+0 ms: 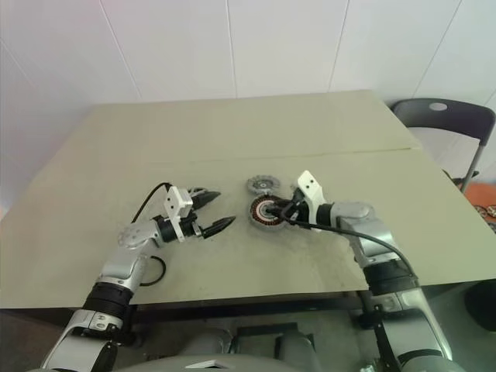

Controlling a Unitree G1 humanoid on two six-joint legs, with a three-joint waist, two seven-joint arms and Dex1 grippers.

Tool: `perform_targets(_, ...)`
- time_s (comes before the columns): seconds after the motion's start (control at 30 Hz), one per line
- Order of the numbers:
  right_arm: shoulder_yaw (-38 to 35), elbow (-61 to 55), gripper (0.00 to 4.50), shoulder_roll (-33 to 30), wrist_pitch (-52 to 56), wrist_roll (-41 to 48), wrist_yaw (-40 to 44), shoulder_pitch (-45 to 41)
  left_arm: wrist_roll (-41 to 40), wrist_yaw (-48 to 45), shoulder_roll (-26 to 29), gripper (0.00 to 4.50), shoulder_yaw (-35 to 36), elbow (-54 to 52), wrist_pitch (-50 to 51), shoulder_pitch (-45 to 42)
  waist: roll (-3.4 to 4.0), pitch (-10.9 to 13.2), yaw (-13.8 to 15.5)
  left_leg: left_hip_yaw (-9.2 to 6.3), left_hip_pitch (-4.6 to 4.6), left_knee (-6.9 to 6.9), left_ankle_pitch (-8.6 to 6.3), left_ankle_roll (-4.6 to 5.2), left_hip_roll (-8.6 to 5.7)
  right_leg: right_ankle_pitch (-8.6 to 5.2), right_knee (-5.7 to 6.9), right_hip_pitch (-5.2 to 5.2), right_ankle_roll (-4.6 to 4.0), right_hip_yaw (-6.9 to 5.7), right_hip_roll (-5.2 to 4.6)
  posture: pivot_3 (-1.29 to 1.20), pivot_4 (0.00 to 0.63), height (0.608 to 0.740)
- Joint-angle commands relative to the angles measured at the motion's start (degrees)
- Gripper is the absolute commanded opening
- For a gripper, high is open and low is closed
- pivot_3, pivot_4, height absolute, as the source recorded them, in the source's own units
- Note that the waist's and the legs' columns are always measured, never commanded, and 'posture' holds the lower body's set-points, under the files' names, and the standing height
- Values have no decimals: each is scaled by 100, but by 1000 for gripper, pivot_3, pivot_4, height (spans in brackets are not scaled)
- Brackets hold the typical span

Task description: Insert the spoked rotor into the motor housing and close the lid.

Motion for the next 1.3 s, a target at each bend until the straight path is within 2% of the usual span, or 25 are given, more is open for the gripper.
perform_targets(0.03, -20, -201, 750, -30, -23, -17, 1, -192, -68, 10, 15, 4500, 92, -190, -49, -86, 0, 0, 1, 0, 0, 0, 0, 0, 0, 0, 0, 0, 0, 0, 0, 0, 0, 740)
perform_targets(1.3, 136, 315, 750, 329, -185, -368, -230, -386, -59, 19, 46, 4500, 100, -188, -50, -48, 0, -1, -2, 4, 2, 52, 2, -3, -1, 3, 47, 2, -1, 1, 2, 0, 0, 740)
